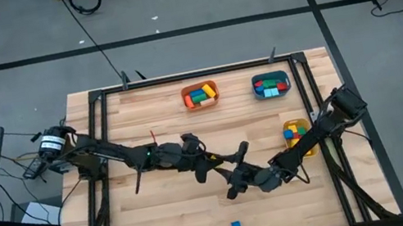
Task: Sort blocks by size
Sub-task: Put the yellow cube block into the yellow bin
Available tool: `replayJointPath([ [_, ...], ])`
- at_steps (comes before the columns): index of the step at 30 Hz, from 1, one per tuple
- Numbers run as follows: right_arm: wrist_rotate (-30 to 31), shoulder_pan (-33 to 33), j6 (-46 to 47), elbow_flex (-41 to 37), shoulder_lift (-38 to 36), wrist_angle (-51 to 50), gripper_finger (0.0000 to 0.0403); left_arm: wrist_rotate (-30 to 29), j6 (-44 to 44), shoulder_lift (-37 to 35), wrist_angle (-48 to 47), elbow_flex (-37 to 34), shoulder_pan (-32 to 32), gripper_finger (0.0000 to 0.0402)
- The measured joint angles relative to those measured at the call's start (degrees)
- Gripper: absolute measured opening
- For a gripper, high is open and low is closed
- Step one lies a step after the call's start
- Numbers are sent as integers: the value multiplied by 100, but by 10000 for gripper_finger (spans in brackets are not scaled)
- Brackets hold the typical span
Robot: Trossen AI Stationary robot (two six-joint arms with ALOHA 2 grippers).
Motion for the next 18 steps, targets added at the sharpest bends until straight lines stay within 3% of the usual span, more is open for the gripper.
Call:
replayJointPath([
  [18,63,59,-6,-2,1,-36,157,-315,515,0,-46,0,-7,184],
])
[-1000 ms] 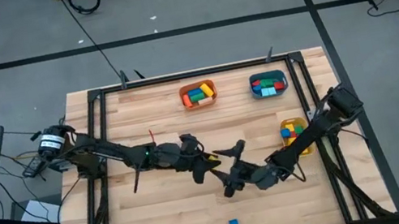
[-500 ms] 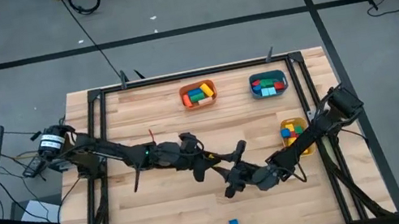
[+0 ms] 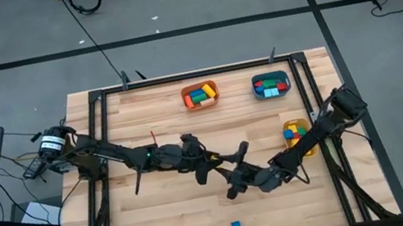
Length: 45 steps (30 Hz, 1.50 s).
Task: Sort blocks by size
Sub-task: Put the yellow cube block into the yellow bin
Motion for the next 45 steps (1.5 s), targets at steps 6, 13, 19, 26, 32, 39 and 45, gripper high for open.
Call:
replayJointPath([
  [6,578,173,10,0,5,-54,155,-73,135,0,24,0,0,203],
  [13,1330,472,552,-1,5,-550,155,-315,138,0,9,2,-2,226],
  [19,1576,821,1800,-2,-89,-1399,155,-409,308,2,-34,-2,11,227],
  [26,135,987,5485,-2,-532,-4286,156,-374,341,0,-28,-2,5,227],
  [32,-973,1008,8706,-4,-1316,-7678,155,-361,439,0,-30,-2,1,227],
  [39,-2875,1033,11101,-4,-2646,-10696,155,-345,441,0,-171,-2,-2,227],
  [45,-4126,1049,12132,-8,-3196,-11575,156,-343,437,0,-221,-2,-2,228],
])
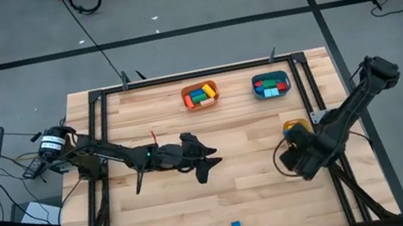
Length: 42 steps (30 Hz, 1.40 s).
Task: Sort blocks by size
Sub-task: Put the yellow cube block into the yellow bin, then put the blue half circle block into the blue bin
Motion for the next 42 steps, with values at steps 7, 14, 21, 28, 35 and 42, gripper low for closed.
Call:
replayJointPath([
  [7,-636,23,321,-549,23,-16,156,0,-6,0,-39,0,0,228],
  [14,-634,27,274,-838,-36,8,171,0,-9,0,-40,0,0,228],
  [21,-622,27,82,-838,-36,-11,208,0,-9,0,-43,0,9,227],
  [28,-172,59,-105,-669,-36,-181,229,-133,398,0,-39,0,9,227],
  [35,1120,290,-110,-214,-36,-298,224,-258,1424,-5,-111,0,-106,227],
  [42,2438,374,-102,-209,81,482,223,-998,1089,-266,-1056,24,-238,219],
])
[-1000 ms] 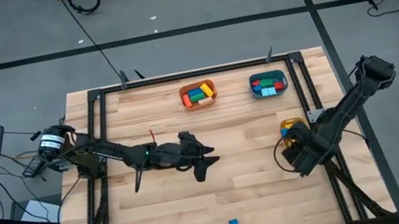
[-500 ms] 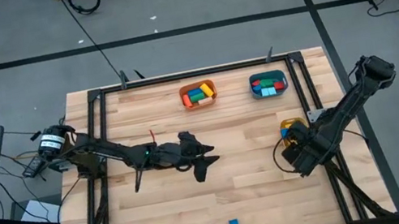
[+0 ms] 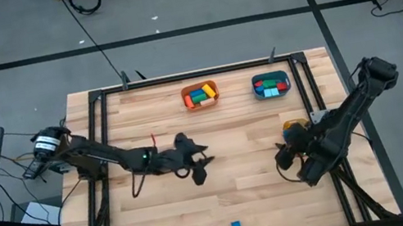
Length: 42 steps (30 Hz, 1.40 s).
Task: Sort blocks by size
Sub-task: Put the blue half circle block into the blue bin
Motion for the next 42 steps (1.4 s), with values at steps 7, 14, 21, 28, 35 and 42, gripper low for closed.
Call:
replayJointPath([
  [7,1129,-17,-233,0,460,764,220,-331,-1423,-626,-2642,350,-96,210],
  [14,1225,-158,-467,2,1007,1014,222,-1015,-2961,-1090,-4990,348,-521,209],
  [21,1017,-301,-511,2,1156,1042,220,-1253,-4271,-1183,-6705,345,-1121,208],
  [28,1013,-329,-511,2,1149,1046,221,-827,-3744,-1181,-7317,345,-1570,208],
  [35,1037,-353,-511,2,1147,1066,222,-407,-3490,-1130,-7830,345,-1584,208],
  [42,1041,-410,-513,2,1147,1068,220,128,-3046,-1131,-7821,345,-1523,208],
])
